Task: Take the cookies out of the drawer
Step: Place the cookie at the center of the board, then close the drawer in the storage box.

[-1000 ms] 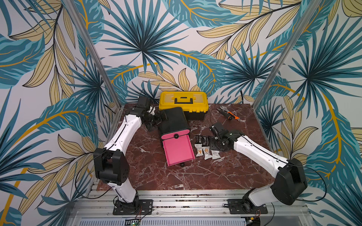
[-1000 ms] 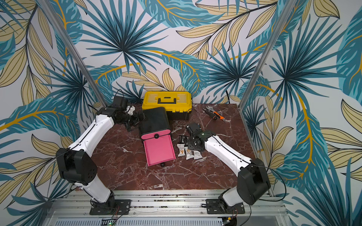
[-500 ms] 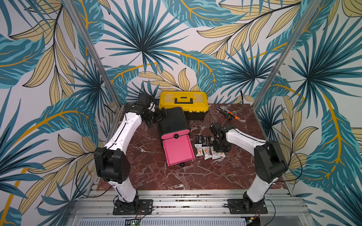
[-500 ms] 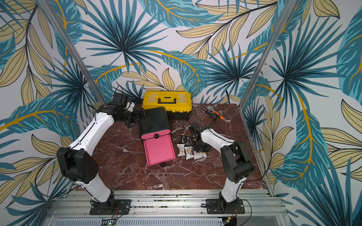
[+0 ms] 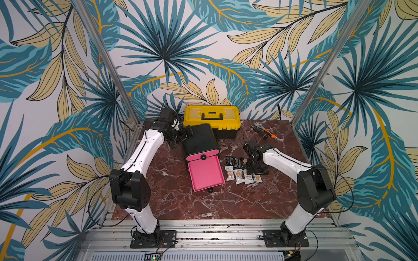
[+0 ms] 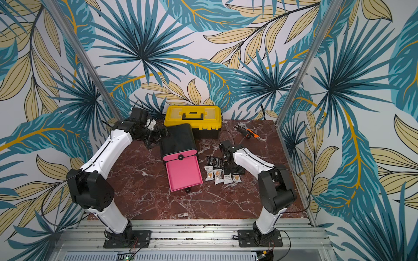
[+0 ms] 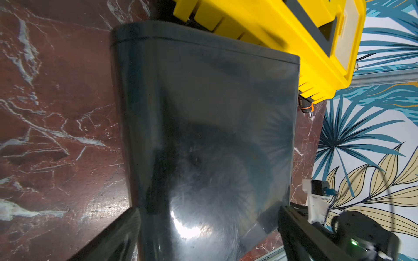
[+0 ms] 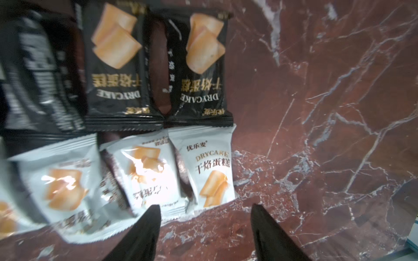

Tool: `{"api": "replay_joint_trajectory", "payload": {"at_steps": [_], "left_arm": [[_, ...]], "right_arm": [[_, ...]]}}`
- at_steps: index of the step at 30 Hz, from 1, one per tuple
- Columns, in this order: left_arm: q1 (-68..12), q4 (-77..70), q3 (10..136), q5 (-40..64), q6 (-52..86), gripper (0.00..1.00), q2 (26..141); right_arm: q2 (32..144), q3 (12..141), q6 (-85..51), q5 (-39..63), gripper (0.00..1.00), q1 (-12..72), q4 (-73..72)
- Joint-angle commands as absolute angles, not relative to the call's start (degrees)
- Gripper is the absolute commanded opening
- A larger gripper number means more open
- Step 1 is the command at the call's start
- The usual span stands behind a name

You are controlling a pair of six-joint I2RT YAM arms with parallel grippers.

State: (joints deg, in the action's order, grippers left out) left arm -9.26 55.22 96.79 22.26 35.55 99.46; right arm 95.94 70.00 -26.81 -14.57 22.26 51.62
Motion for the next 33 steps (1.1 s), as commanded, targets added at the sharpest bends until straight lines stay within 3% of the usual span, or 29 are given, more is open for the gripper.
{"api": "replay_joint_trajectory", "payload": {"at_steps": [1, 5, 8, 12, 16, 20, 33], "left_arm": [[-9.6, 57.8, 99.3, 21.3, 32.8, 1.00, 99.4], [-9.6, 58.0, 97.2, 20.6, 31.5, 1.00, 98.8], [-9.6, 57.0, 95.0, 20.6, 31.0, 1.00, 98.2], [-9.6, 54.8, 92.1, 22.0, 30.9, 1.00, 97.9], [-9.6, 54.0, 90.2, 22.4, 30.6, 1.00, 98.1], [-9.6, 54.5, 89.9, 22.7, 30.3, 1.00, 99.1], [-9.6, 54.6, 87.5, 23.7, 29.5, 1.00, 99.4]], "right_arm": [[89.2, 72.0, -32.7, -11.8, 0.70, 23.4, 53.3], [83.6, 68.3, -42.3, -9.5, 0.68, 27.4, 50.4], [78.3, 59.2, -52.0, -4.9, 0.66, 31.9, 38.9], [76.2, 48.8, -63.6, -5.4, 0.54, 39.3, 22.8], [79.5, 46.4, -69.1, -6.9, 0.39, 45.2, 14.0], [83.6, 48.8, -70.5, -8.8, 0.30, 50.0, 16.9], [94.8, 46.4, -80.5, -7.7, 0.23, 53.5, -3.3]]}}
